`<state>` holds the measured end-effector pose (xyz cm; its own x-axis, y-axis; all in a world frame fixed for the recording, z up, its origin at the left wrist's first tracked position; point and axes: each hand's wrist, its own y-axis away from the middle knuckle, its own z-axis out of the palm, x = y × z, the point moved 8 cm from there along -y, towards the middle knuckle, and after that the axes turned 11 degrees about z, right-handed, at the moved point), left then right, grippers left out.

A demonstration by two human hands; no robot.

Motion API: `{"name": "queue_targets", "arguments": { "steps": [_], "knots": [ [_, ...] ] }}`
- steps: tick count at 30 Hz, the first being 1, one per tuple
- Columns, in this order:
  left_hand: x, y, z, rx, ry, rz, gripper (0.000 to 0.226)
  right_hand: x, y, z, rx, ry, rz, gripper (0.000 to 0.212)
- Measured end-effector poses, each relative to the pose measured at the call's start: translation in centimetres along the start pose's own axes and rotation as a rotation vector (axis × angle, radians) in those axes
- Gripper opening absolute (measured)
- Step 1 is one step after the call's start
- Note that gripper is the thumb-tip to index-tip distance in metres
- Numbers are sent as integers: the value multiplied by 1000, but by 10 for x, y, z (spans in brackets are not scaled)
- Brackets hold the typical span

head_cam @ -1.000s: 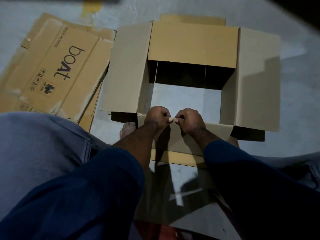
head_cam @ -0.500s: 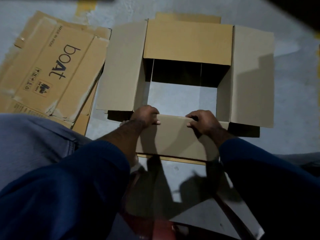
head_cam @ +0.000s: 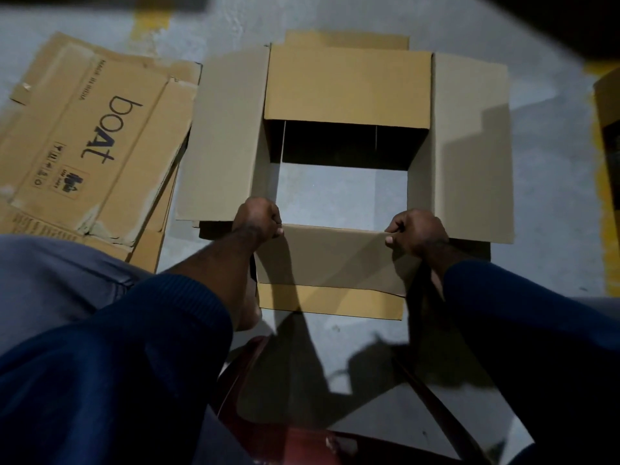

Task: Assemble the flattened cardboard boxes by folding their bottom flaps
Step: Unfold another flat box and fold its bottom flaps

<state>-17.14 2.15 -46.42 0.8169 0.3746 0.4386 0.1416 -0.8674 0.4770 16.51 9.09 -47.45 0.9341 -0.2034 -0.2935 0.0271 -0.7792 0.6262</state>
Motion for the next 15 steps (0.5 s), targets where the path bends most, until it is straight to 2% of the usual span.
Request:
{"name": "queue_targets", "arguments": {
  "steps": [5, 9, 12, 15],
  "knots": [
    [6, -3, 9, -84, -59, 66, 15, 4, -1, -2, -49, -68, 19, 16],
    [52, 2, 43, -179, -8, 281, 26, 4, 0, 3, -131, -46, 19, 21],
    [74, -3, 53, -162, -20, 358, 26, 6, -2, -9, -178, 44, 5, 28],
    [71, -9, 51, -139, 13, 323, 26, 10, 0, -20, -100, 238, 10, 22]
  ]
}}
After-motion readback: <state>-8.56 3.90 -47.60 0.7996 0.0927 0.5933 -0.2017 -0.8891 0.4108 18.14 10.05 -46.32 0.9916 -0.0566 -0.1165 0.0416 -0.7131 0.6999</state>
